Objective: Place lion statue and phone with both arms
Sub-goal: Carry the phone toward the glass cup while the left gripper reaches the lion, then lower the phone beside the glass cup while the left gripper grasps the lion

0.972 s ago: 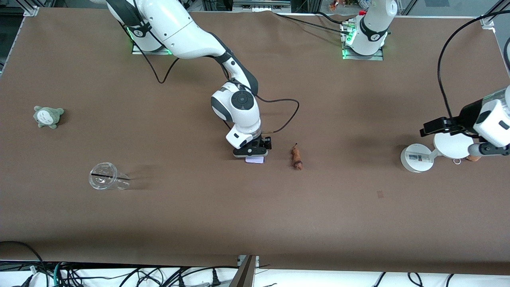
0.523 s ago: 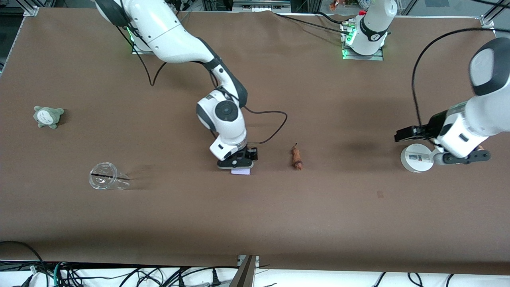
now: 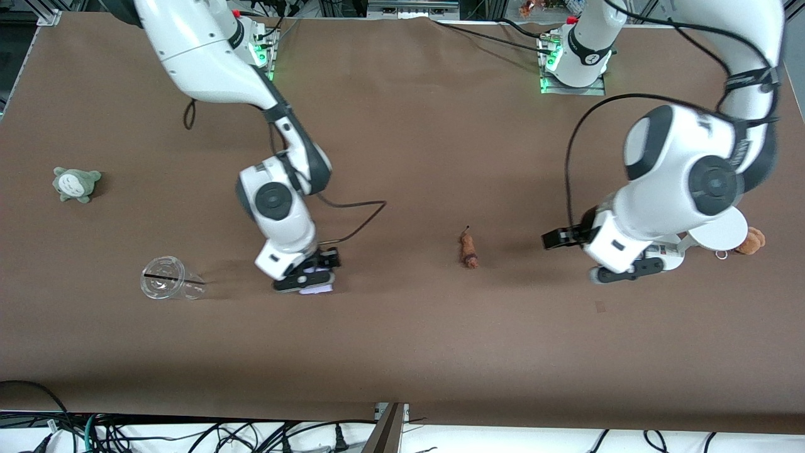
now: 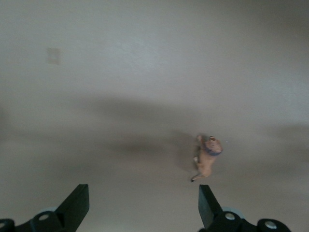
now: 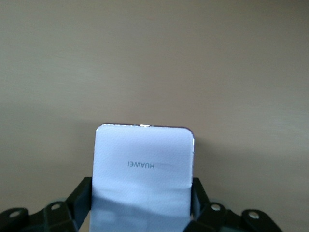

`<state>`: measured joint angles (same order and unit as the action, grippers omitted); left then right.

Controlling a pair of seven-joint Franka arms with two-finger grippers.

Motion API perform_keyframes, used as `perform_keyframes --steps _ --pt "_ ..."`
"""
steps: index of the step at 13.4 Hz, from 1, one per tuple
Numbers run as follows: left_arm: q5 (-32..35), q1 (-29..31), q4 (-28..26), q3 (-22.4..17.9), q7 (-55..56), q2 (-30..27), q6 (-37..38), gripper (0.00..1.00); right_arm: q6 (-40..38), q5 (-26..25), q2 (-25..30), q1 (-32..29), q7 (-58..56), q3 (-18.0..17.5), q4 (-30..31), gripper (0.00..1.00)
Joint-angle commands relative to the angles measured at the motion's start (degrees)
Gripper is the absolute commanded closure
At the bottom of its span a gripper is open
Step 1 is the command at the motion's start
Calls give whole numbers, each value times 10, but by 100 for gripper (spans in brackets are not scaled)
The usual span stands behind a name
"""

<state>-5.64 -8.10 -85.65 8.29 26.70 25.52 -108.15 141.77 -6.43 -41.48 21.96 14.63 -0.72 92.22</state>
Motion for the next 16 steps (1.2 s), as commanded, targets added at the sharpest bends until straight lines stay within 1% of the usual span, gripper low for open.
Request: perform_keyframes --steps 1,3,4,6,7,9,11,14,16 --pt "27 -31 12 -7 18 27 -16 0 4 56 32 -63 -116 -11 52 44" --pt "49 -55 1 -6 46 43 -38 0 5 117 27 -100 -181 -10 59 41" --pt "49 -67 -10 -6 64 46 -59 0 5 134 25 -103 -184 -9 59 41" --pt "49 -85 -25 -6 92 59 -97 0 5 137 25 -104 -179 -9 60 41" --pt "49 -93 -27 -6 103 65 -104 0 5 138 26 -104 -175 -8 64 40" --pt "49 -105 -29 -7 116 75 -105 0 6 138 25 -108 -173 -7 65 35" --pt "50 -115 -35 -6 143 88 -127 0 8 137 25 -119 -176 -6 66 34" --pt "50 -126 -85 -7 155 90 -200 0 6 135 27 -120 -181 9 66 34" --pt "64 -137 -100 -7 156 93 -225 0 6 129 26 -120 -183 17 66 34"
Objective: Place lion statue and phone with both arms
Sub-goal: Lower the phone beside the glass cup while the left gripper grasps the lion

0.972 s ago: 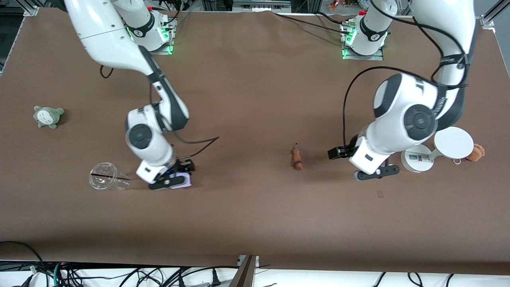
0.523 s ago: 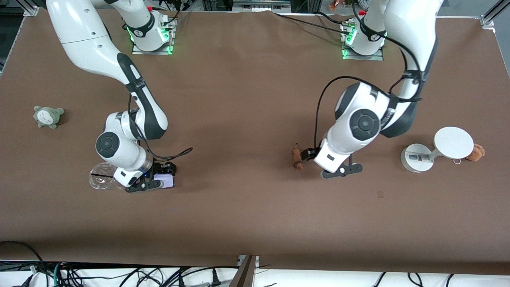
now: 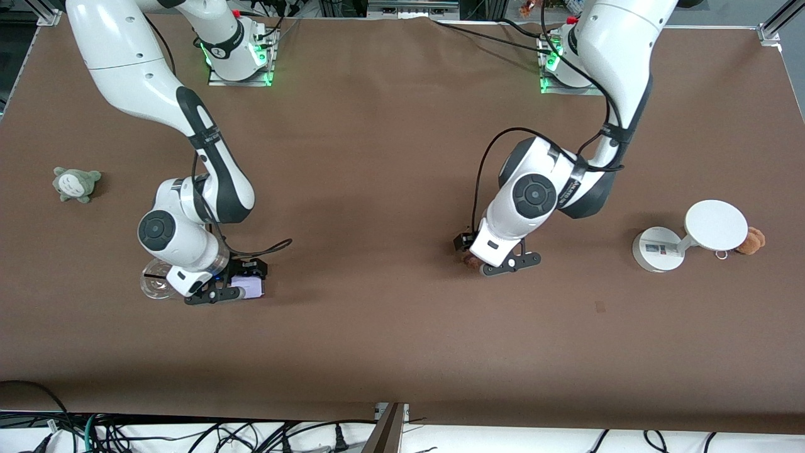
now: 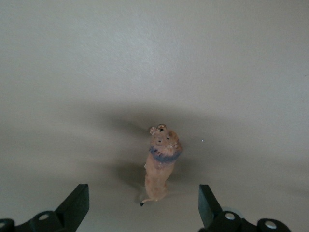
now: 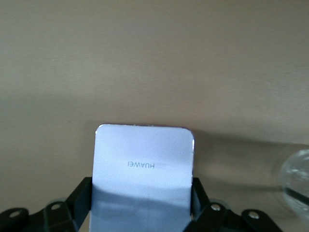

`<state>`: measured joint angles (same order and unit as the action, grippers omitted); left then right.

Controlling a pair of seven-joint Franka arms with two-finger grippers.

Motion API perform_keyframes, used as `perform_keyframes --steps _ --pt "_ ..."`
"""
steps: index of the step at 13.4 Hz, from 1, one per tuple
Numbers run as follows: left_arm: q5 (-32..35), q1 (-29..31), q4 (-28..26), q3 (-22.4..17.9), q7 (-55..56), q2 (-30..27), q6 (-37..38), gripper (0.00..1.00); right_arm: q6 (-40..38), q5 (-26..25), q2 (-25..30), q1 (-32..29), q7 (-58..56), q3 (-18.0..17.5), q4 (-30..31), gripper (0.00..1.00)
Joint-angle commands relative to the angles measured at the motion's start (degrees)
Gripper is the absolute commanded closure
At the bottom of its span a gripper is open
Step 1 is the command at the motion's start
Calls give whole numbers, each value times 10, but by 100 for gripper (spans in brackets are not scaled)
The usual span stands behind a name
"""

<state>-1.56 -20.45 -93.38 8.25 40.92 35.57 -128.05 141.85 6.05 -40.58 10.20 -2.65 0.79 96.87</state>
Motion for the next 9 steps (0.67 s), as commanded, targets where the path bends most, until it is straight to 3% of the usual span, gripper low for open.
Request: perform_keyframes --steps 1,4,7,9 --pt "40 -17 -23 -7 20 -1 -32 0 5 4 18 -3 -10 3 19 34" --pt "74 -30 -22 -7 63 20 -69 0 5 2 17 -3 -10 3 18 34" --pt "88 -34 -21 -7 72 35 -98 0 1 2 18 -3 -8 4 16 1" --pt "96 -35 -21 -7 72 35 -101 0 -7 2 21 1 -6 4 12 1"
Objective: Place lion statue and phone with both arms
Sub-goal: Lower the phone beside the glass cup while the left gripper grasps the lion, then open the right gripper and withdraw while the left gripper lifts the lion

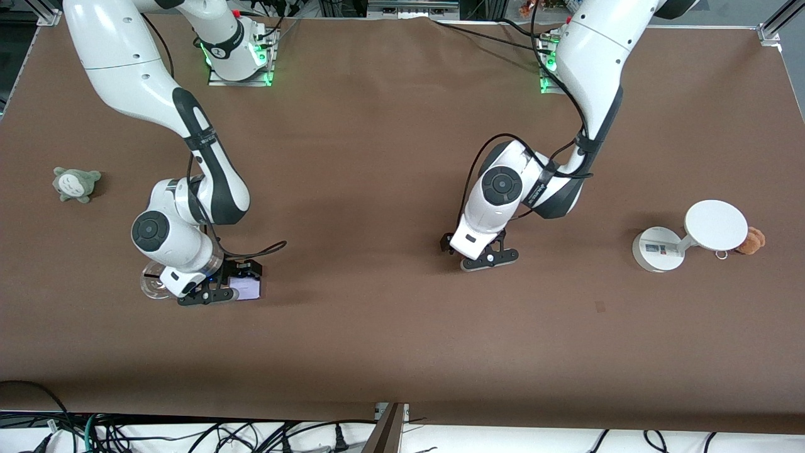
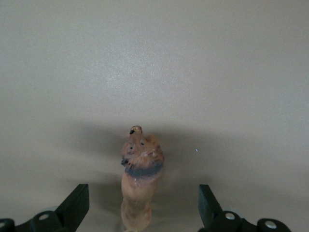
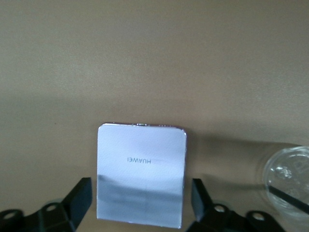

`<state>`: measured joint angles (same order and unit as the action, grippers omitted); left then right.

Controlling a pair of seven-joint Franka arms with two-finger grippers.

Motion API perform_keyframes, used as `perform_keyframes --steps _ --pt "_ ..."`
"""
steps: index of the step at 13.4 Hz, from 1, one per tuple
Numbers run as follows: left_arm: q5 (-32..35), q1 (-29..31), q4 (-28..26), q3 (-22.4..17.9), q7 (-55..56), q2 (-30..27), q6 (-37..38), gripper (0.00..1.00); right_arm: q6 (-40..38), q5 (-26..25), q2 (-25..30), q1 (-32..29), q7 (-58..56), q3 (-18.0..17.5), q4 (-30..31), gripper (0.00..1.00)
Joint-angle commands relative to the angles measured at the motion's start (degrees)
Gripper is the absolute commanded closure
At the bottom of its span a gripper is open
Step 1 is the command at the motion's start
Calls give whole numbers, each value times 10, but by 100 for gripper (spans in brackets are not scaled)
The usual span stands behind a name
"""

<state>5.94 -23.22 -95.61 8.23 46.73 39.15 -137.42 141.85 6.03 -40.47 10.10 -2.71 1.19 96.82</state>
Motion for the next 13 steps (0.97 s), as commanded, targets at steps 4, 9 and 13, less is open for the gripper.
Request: perform_keyframes --steps 4,9,13 --pt "28 -9 5 -9 14 6 -22 0 -76 -13 33 15 29 2 -19 1" --pt "49 -8 7 -12 14 22 -47 12 -170 -30 123 17 75 0 -22 0" --pt "49 -7 6 -12 30 21 -45 65 -298 -30 234 17 124 0 -25 0"
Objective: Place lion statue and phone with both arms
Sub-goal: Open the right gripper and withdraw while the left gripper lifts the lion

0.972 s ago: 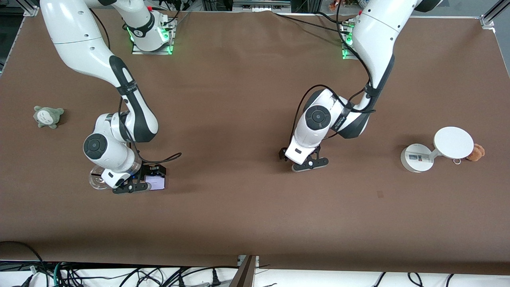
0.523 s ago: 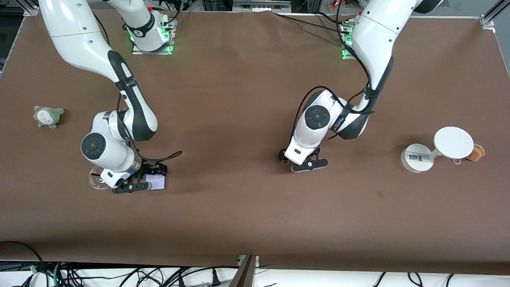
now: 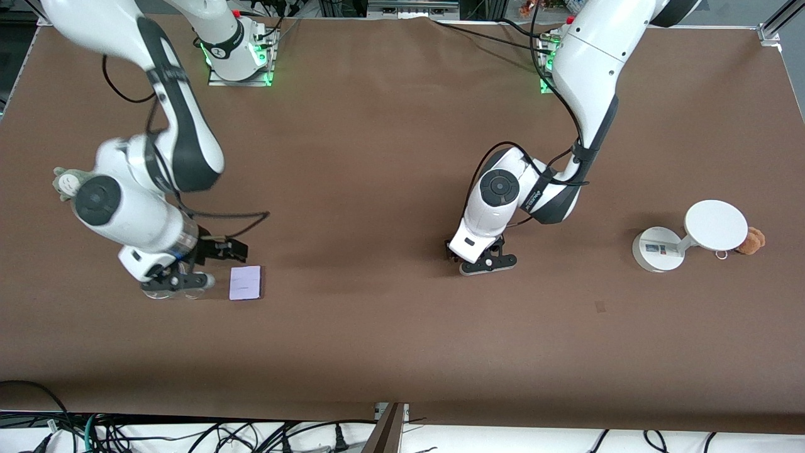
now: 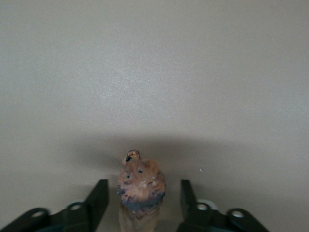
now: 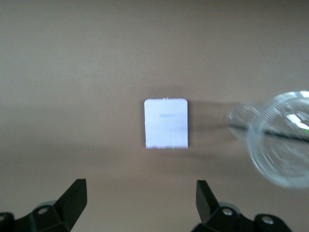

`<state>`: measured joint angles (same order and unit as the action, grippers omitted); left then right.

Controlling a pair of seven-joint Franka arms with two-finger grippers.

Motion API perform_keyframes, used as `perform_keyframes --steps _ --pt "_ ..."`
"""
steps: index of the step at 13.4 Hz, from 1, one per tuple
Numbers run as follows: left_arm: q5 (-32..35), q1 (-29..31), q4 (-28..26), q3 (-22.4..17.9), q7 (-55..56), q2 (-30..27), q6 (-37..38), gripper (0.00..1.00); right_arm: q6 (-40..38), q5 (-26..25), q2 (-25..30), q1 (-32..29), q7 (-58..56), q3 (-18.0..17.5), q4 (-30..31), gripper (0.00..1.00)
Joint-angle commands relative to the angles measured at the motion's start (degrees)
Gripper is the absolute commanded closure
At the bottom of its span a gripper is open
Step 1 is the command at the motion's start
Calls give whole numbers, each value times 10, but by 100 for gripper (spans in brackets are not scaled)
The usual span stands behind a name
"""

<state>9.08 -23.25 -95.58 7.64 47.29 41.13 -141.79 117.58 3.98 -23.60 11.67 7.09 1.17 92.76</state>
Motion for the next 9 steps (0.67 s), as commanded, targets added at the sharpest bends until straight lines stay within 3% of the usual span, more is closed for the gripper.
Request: perform_keyframes --steps 1,3,6,9 --pt "17 -7 7 -6 25 0 1 74 -91 -11 92 0 21 3 14 0" --pt "17 -4 6 -6 24 -3 4 90 -182 -11 152 -1 23 15 11 0" --pt "17 18 6 -6 5 -17 7 90 -254 -11 211 -2 -33 49 10 0" --pt "17 45 6 -6 -60 -48 66 89 -266 -9 205 -4 -45 49 -41 0"
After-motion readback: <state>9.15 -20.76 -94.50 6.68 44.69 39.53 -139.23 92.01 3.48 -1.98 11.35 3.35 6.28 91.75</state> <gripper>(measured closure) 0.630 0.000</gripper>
